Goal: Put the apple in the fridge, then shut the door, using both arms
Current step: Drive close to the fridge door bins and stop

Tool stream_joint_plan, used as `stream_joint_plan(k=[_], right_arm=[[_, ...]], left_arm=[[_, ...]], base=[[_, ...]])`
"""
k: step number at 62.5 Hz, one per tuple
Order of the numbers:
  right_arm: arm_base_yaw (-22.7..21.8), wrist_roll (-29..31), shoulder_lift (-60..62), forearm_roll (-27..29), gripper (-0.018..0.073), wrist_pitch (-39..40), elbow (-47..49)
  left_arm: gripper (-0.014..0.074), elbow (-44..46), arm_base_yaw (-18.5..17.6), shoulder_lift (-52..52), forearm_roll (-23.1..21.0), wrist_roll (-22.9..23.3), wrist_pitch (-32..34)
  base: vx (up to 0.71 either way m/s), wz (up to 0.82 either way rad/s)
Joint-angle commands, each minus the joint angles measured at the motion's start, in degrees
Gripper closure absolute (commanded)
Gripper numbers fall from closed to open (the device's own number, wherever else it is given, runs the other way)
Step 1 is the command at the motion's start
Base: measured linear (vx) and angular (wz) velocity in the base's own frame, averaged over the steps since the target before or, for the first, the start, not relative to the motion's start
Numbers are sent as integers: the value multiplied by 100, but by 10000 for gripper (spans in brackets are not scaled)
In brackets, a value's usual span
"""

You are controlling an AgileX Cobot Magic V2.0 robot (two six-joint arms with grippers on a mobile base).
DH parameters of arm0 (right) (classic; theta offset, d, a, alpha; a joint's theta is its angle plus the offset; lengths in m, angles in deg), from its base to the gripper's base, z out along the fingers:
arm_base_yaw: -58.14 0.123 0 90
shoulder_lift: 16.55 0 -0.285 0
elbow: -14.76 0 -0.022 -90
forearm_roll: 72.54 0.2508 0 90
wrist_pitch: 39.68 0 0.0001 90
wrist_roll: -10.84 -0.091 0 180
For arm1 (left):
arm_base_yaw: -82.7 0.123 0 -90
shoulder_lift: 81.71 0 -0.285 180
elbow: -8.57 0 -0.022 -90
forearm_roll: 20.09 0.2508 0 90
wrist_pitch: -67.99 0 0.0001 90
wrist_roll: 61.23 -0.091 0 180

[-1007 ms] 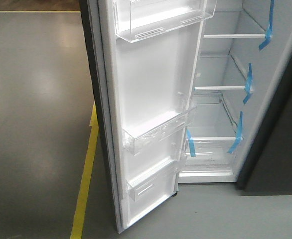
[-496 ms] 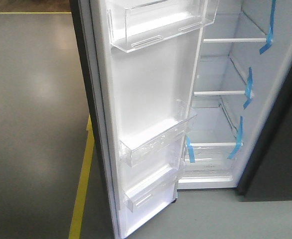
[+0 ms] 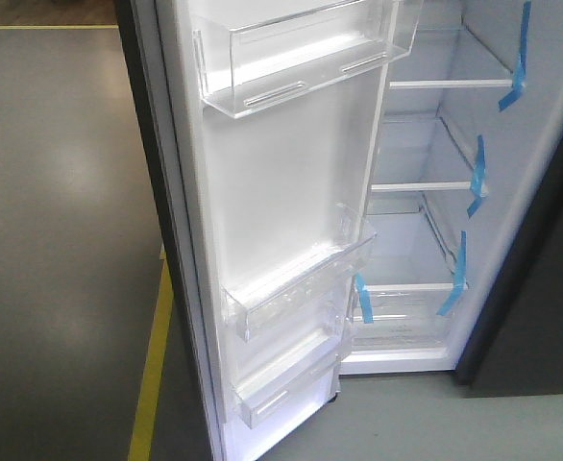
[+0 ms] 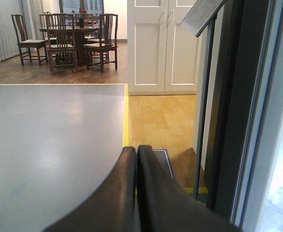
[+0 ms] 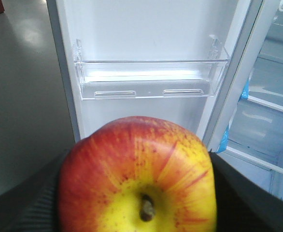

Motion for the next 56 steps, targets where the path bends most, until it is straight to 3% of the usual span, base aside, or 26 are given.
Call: stream_joint_plan(k=[1,56], right_arm=[[-22,30,55,238,566,90,144],[-22,30,55,238,566,90,144]], left_arm=[[603,-160,9,-83,-9,54,393],[603,-160,9,-83,-9,54,393]], base=[[6,-2],[5,-1]])
